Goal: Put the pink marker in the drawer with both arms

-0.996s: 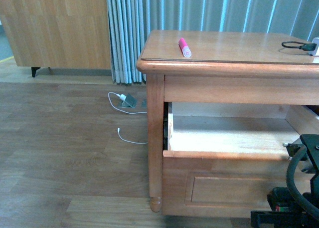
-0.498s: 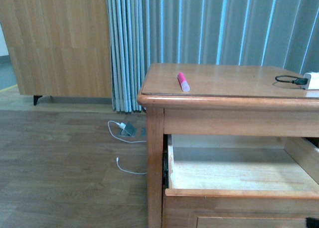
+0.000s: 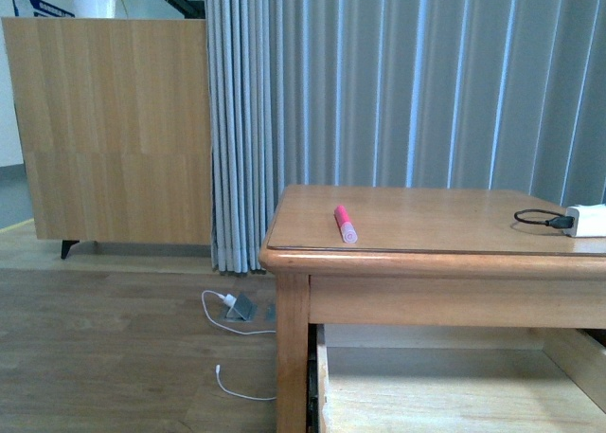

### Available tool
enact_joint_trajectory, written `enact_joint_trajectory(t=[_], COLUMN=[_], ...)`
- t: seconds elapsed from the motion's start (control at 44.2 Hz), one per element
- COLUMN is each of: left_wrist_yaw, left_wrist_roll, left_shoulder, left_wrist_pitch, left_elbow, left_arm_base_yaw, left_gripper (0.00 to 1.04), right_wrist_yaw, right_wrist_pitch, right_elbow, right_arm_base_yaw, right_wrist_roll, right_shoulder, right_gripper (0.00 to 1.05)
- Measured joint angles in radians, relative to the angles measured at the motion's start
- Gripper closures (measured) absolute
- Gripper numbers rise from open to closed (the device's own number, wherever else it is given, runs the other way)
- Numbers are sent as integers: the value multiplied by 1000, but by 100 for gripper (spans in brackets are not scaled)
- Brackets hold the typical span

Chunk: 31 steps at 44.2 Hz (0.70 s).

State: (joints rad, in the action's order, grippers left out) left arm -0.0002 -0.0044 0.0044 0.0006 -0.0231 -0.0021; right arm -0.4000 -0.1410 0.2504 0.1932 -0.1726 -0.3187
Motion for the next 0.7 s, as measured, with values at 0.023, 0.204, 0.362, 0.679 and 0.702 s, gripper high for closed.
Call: enact_joint_trajectory(t=[0.023, 0.204, 0.362, 0.679, 0.702], left_wrist_yaw=[0, 0, 0, 0, 0], left_wrist_roll=[0, 0, 0, 0, 0], left_shoulder=[0, 0, 0, 0, 0], left_wrist_pitch=[0, 0, 0, 0, 0], left_elbow=[0, 0, 0, 0, 0], left_arm_base_yaw=[0, 0, 0, 0, 0], left_gripper=[6, 6, 6, 6, 6], right_wrist_yaw=[-2, -3, -3, -3, -3], right_wrist_pitch=[0, 0, 0, 0, 0], right_elbow=[-2, -6, -6, -6, -6], right_arm_base_yaw=[1, 2, 2, 2, 2], right_wrist_roll=[0, -1, -1, -1, -1], right_shoulder=[0, 0, 0, 0, 0], right_gripper=[8, 8, 8, 8, 8])
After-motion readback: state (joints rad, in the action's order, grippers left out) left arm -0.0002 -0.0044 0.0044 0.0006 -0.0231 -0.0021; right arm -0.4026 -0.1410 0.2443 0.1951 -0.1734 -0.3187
